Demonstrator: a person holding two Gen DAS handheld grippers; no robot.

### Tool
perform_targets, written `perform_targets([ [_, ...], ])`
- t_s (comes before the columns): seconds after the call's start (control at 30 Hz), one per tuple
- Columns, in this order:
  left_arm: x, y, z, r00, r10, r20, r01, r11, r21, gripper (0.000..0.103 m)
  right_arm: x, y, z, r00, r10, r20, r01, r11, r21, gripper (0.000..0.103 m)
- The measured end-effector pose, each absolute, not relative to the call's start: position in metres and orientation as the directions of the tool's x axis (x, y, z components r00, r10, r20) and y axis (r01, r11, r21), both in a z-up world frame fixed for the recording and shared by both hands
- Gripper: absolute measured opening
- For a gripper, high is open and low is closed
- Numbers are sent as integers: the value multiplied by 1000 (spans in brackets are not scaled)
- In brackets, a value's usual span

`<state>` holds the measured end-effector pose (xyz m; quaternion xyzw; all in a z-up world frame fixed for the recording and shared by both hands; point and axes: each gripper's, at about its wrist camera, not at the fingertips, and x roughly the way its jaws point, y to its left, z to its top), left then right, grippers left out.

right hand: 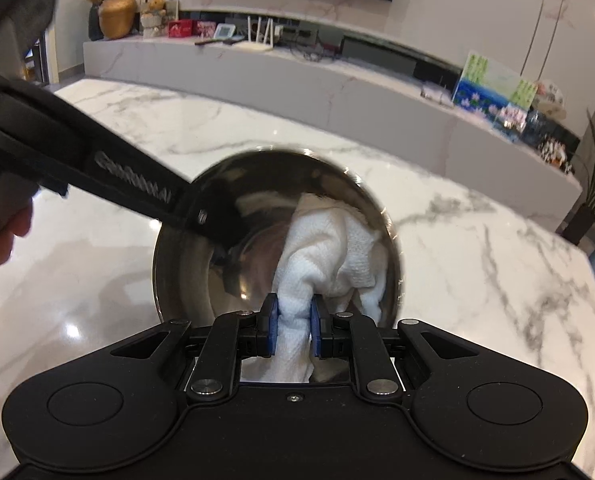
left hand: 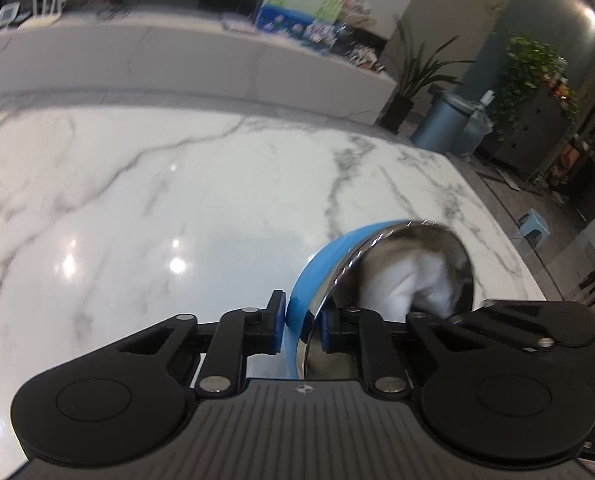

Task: Clean bowl
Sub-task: 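Rotate the bowl with the left gripper while the right gripper wipes the inner wall with the towel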

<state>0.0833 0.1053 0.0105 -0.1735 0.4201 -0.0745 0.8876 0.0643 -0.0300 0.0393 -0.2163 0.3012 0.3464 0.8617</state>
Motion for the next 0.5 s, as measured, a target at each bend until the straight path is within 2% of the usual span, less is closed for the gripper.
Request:
perform_targets([
  [0.23,86,114,6,598,-292,-747,-54,915,-401,12,68,-24,50,582,488,-650,-740,648,-177,14],
  [0.5,87,125,-1,578,-314,-753,-78,897,-435,12,84,0,40,530,472,-704,-769,618,-165,14],
])
